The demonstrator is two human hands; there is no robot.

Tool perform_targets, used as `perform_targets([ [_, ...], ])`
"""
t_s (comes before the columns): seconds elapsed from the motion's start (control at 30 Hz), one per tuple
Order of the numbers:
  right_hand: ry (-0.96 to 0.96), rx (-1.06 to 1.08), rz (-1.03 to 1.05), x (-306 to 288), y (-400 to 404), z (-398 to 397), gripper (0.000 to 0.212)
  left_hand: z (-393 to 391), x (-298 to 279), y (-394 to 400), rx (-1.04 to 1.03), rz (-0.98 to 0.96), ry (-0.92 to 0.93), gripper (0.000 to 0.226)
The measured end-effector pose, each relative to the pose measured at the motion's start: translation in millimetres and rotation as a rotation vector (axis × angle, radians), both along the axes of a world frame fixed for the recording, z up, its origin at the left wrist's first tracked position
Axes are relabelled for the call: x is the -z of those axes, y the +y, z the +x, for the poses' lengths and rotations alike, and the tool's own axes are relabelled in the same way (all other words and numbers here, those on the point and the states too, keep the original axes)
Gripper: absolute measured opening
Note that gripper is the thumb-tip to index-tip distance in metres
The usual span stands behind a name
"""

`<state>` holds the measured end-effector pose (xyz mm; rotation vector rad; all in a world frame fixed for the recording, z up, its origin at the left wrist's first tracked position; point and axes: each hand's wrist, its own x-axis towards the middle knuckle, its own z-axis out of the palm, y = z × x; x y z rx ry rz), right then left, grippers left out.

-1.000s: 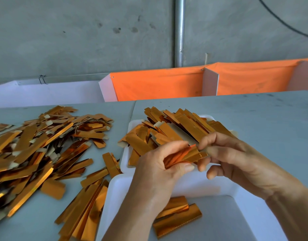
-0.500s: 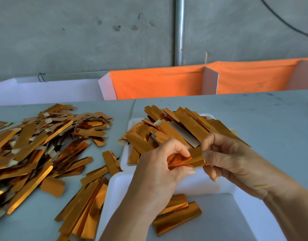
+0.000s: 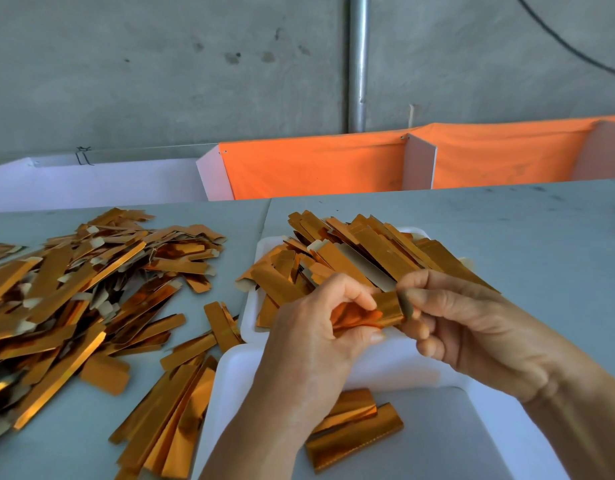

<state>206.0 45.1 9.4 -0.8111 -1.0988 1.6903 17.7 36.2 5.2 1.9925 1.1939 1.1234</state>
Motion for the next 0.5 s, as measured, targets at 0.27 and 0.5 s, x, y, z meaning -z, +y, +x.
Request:
perform_targets([
  [0.27,-0.108,0.056,-0.021,-1.0,-1.5,-3.9,0.013,2.3,0.8,-1.4,-0.030,0.045,0.100,0.027],
  [0.5,-0.156,0.099,0.025,-0.6,-2.2,-5.8,0.020,2.4,0.1,-1.3,-0.031,0.062,0.121,0.027],
])
